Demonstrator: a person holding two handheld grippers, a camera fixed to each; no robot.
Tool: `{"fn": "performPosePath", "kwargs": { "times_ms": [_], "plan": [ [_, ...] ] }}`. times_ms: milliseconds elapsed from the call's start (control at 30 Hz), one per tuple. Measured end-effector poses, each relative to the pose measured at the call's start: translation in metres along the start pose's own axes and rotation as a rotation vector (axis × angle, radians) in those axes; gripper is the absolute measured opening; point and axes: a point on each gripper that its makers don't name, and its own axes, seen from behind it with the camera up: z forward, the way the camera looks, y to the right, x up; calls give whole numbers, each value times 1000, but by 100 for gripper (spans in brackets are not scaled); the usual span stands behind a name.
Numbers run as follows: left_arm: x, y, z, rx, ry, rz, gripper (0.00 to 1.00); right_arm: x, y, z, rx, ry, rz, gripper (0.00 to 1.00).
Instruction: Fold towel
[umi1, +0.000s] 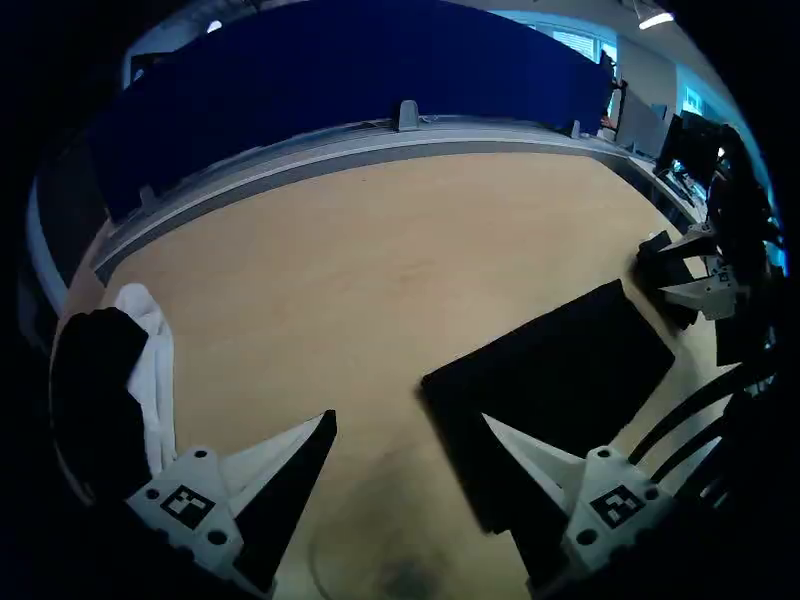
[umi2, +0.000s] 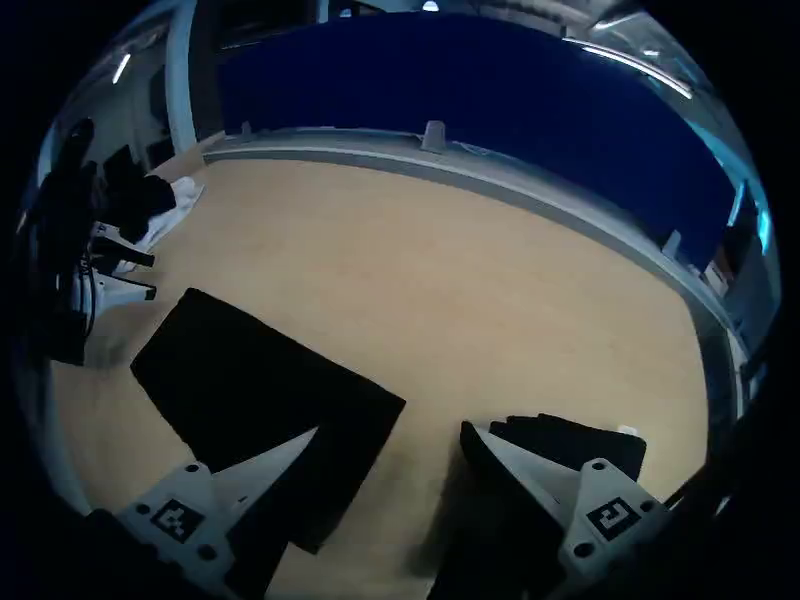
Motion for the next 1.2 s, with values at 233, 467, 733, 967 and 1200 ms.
{"fn": "performPosePath", "kwargs": {
  "times_ms": [233, 467, 733, 967, 1200],
  "plan": [
    [-2, -1, -8, 8, 9, -8, 98, -4, -3, -11, 4, 6, 5, 100],
    [-11, -9, -30, 48, 30, -36, 98, -15, -14, -28, 27, 14, 7, 100],
    [-39, -15, -68, 105, 42, -110, 98, -29, -25, -45, 55, 6, -19, 100],
    [-59, -17, -86, 129, 46, -149, 98, -31, -30, -52, 70, 5, -46, 100],
    [-75, -20, -113, 169, 59, -163, 98, -40, -41, -55, 129, -16, -111, 100]
  ]
}}
